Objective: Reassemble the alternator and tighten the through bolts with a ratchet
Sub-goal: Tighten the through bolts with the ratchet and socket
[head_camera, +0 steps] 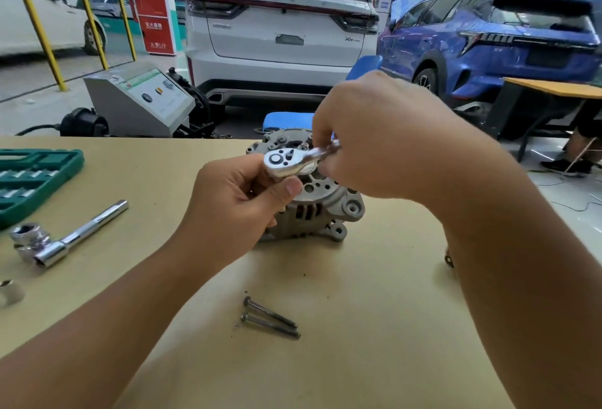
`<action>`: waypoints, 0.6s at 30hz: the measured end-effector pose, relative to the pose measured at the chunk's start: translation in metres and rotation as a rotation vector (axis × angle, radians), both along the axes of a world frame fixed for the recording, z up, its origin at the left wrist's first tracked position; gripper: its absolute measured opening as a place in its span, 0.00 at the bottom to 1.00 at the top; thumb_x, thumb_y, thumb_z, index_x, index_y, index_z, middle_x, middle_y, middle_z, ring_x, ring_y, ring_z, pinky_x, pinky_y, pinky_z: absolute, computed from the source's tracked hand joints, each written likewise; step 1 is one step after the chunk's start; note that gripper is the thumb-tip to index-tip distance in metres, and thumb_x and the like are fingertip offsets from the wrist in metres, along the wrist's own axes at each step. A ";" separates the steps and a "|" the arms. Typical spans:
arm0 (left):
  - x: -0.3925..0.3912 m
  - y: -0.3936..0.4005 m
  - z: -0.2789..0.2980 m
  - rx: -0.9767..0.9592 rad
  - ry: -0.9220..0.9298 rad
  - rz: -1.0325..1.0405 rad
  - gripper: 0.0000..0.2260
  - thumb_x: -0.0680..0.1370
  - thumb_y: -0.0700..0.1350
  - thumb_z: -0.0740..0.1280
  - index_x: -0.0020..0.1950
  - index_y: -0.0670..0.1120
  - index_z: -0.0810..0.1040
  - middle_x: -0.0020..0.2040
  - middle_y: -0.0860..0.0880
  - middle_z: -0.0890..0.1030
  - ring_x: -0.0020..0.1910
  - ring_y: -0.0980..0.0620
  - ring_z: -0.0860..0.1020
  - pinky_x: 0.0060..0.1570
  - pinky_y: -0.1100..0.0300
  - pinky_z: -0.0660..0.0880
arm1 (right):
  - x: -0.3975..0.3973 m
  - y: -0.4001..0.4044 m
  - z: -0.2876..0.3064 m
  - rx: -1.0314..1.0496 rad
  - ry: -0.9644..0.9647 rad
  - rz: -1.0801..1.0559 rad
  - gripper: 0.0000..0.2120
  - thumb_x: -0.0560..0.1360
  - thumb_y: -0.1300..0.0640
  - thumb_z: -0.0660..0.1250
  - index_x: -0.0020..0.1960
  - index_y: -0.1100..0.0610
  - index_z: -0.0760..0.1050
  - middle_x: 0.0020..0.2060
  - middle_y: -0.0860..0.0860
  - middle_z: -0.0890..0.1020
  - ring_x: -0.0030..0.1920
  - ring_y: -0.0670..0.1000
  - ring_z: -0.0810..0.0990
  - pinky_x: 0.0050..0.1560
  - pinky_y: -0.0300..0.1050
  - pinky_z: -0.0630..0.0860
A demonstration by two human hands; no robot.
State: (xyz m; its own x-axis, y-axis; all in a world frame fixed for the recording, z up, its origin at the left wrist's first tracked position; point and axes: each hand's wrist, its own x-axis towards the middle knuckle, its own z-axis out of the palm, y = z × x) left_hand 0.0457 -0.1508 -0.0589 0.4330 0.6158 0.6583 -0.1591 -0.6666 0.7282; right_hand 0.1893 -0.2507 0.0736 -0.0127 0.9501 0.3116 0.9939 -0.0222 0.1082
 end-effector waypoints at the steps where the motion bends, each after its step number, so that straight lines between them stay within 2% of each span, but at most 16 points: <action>1: -0.001 0.000 -0.001 0.019 0.003 0.007 0.06 0.76 0.51 0.76 0.50 0.53 0.86 0.37 0.47 0.84 0.30 0.53 0.79 0.28 0.60 0.78 | -0.003 -0.002 0.001 -0.071 0.021 0.037 0.04 0.74 0.50 0.70 0.43 0.50 0.81 0.33 0.45 0.77 0.33 0.44 0.75 0.29 0.40 0.67; 3: -0.002 -0.001 -0.005 0.081 0.008 0.038 0.09 0.77 0.52 0.75 0.50 0.47 0.86 0.36 0.47 0.83 0.30 0.48 0.79 0.28 0.52 0.77 | -0.009 -0.008 0.001 -0.206 0.031 0.083 0.11 0.70 0.44 0.71 0.37 0.51 0.79 0.31 0.46 0.78 0.31 0.45 0.75 0.30 0.40 0.69; 4: -0.002 0.000 -0.006 0.097 0.012 0.053 0.11 0.77 0.51 0.75 0.50 0.44 0.86 0.36 0.46 0.83 0.31 0.46 0.79 0.29 0.49 0.77 | -0.011 -0.010 0.002 -0.226 0.031 0.096 0.11 0.69 0.43 0.71 0.37 0.50 0.80 0.31 0.45 0.78 0.32 0.44 0.75 0.32 0.39 0.71; 6: -0.004 0.001 -0.006 0.121 0.051 0.064 0.11 0.77 0.49 0.74 0.50 0.41 0.86 0.39 0.46 0.84 0.34 0.45 0.81 0.32 0.46 0.79 | -0.012 -0.010 0.004 -0.182 -0.007 0.072 0.02 0.73 0.50 0.72 0.42 0.46 0.83 0.33 0.43 0.78 0.36 0.43 0.76 0.37 0.41 0.76; 7: -0.004 0.002 -0.005 0.145 0.075 0.057 0.11 0.76 0.49 0.74 0.51 0.41 0.86 0.41 0.47 0.85 0.37 0.46 0.82 0.35 0.45 0.80 | -0.012 -0.009 0.005 -0.122 -0.032 0.043 0.07 0.74 0.56 0.71 0.45 0.43 0.84 0.36 0.42 0.79 0.40 0.45 0.77 0.40 0.45 0.78; 8: -0.005 0.003 -0.003 0.179 0.088 0.054 0.11 0.77 0.49 0.74 0.51 0.41 0.86 0.42 0.47 0.86 0.38 0.47 0.82 0.37 0.46 0.80 | -0.012 -0.009 0.006 -0.061 -0.053 0.030 0.12 0.75 0.59 0.69 0.48 0.42 0.84 0.39 0.42 0.79 0.43 0.47 0.78 0.42 0.47 0.80; 10: -0.007 0.005 0.000 0.285 0.101 0.104 0.13 0.77 0.53 0.72 0.50 0.43 0.86 0.42 0.49 0.86 0.39 0.51 0.81 0.38 0.50 0.78 | -0.016 -0.008 0.007 -0.037 -0.022 0.020 0.10 0.75 0.59 0.70 0.47 0.44 0.84 0.39 0.43 0.81 0.43 0.48 0.80 0.41 0.47 0.80; 12: -0.009 0.007 0.001 0.406 0.099 0.155 0.14 0.77 0.54 0.71 0.52 0.43 0.87 0.44 0.49 0.86 0.41 0.49 0.81 0.39 0.49 0.78 | -0.023 -0.008 0.006 -0.103 -0.006 0.017 0.02 0.74 0.48 0.73 0.44 0.45 0.83 0.34 0.43 0.78 0.38 0.45 0.77 0.34 0.43 0.73; 14: -0.009 0.009 0.000 0.425 0.077 0.115 0.12 0.78 0.52 0.74 0.53 0.43 0.87 0.44 0.50 0.86 0.40 0.49 0.82 0.38 0.52 0.78 | -0.027 -0.009 0.001 -0.133 -0.029 0.011 0.12 0.72 0.40 0.73 0.41 0.48 0.80 0.32 0.44 0.76 0.35 0.44 0.74 0.31 0.43 0.69; 16: -0.007 0.009 0.000 0.413 0.064 0.088 0.10 0.78 0.49 0.74 0.50 0.42 0.86 0.42 0.51 0.85 0.38 0.52 0.80 0.37 0.58 0.75 | -0.028 -0.014 -0.005 -0.094 -0.028 -0.014 0.12 0.73 0.42 0.72 0.41 0.49 0.78 0.33 0.46 0.76 0.35 0.47 0.74 0.31 0.43 0.67; 18: -0.002 0.010 0.000 0.450 0.086 0.115 0.08 0.77 0.46 0.73 0.48 0.41 0.86 0.41 0.54 0.82 0.38 0.52 0.77 0.40 0.61 0.72 | -0.023 -0.019 -0.014 -0.014 -0.021 -0.064 0.02 0.76 0.49 0.70 0.46 0.46 0.80 0.38 0.45 0.78 0.38 0.51 0.77 0.35 0.46 0.72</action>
